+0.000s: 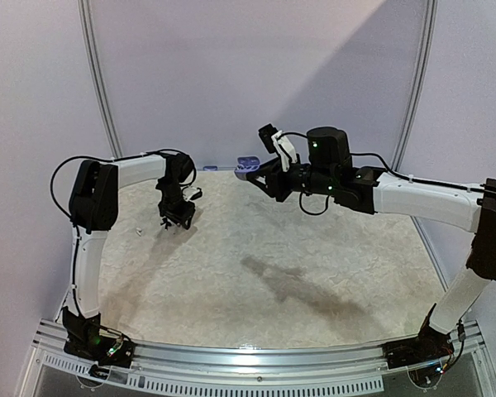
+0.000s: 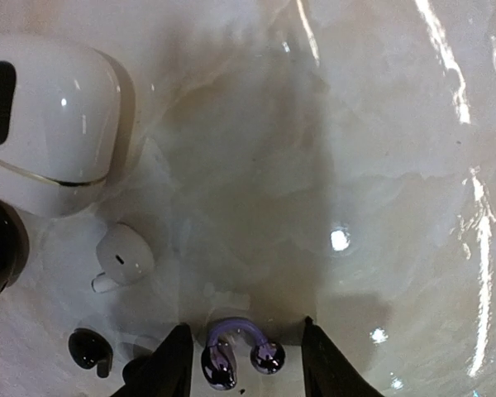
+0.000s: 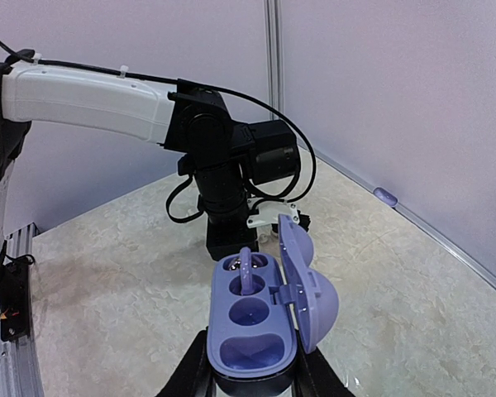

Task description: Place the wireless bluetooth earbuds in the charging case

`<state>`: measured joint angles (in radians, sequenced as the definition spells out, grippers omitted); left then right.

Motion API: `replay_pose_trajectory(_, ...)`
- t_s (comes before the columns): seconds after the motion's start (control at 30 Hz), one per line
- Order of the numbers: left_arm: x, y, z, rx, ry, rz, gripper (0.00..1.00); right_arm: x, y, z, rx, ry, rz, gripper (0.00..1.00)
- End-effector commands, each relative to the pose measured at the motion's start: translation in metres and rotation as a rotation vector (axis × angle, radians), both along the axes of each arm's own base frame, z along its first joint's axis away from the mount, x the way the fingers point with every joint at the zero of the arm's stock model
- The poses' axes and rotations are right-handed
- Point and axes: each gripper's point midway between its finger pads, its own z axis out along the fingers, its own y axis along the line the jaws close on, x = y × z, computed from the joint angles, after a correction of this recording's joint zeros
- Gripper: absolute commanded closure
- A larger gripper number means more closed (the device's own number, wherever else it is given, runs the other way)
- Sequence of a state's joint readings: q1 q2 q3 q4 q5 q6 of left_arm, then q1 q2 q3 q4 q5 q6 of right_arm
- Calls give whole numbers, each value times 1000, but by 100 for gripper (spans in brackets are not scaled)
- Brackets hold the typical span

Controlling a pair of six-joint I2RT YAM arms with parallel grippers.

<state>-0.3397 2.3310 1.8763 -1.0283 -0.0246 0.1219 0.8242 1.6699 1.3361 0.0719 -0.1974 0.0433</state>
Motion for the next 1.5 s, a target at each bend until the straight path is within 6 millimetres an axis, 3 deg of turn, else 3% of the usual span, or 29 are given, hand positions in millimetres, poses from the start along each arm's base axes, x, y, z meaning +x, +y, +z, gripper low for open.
replay_pose_trajectory(0.0,-6,12,-2,29,14,17,56,-3,0,21,33,-22,16,100)
replay_pose_trajectory(0.4,-21,8,-3,-3,50,37,69,-5,-3,20,31,-22,8,100)
replay_pose_trajectory(0.7,-49,-22,1,-40,63,-35,70,-4,-2,23,36,-34,13,100)
replay_pose_trajectory(0.9,-83,-60,2,-69,102,-123,70,-6,-7,17,28,-26,2,100)
replay_pose_trajectory(1.13,-134,-121,0,-119,164,-263,69,-10,-22,18,18,-30,-42,100)
replay_pose_trajectory(1.4,-172,-180,-6,-175,208,-402,68,-23,-57,25,5,-70,-121,100)
replay_pose_trajectory(1.47,-183,-191,-9,-181,228,-435,64,-26,-64,25,6,-73,-135,100)
